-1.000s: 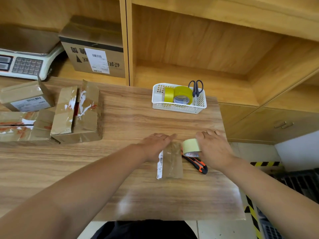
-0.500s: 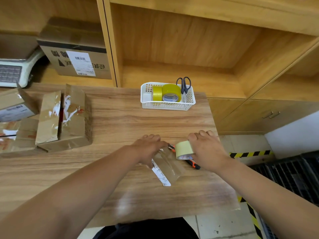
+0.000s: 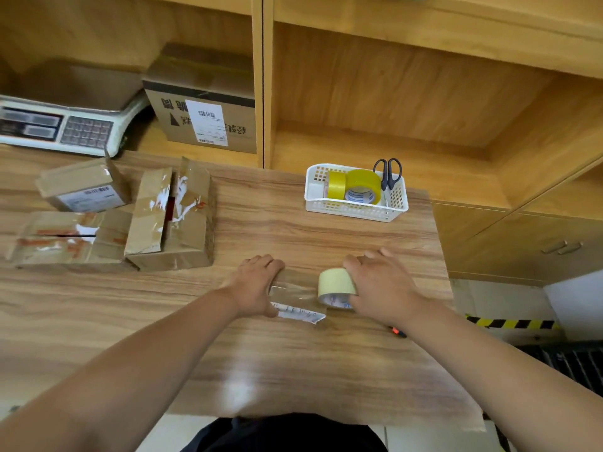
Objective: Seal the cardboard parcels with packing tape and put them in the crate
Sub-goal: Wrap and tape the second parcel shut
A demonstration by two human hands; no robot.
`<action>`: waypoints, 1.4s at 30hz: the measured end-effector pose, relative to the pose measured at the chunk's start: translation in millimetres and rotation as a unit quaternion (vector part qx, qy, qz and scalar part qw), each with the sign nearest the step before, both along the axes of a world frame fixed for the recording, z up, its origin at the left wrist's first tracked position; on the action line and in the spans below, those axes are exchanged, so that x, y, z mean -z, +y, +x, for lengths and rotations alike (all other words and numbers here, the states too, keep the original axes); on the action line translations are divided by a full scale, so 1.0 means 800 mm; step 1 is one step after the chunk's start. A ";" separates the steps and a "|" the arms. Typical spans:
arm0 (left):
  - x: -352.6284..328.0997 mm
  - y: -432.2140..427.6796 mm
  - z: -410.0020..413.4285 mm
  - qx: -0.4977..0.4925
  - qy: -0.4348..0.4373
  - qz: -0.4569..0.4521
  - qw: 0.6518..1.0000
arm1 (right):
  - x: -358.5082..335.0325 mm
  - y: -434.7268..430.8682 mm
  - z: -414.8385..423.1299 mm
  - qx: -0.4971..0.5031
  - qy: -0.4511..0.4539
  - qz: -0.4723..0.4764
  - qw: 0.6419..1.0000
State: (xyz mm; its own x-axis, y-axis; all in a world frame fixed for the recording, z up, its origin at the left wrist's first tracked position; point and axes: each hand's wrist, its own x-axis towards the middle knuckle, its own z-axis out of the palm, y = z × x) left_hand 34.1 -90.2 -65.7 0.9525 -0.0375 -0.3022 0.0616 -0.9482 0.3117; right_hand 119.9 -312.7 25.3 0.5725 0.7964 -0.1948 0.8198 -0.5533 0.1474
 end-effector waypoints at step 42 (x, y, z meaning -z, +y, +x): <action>-0.004 0.012 -0.023 -0.046 0.012 -0.006 0.999 | 0.099 0.007 -0.007 0.014 -0.051 -0.130 0.990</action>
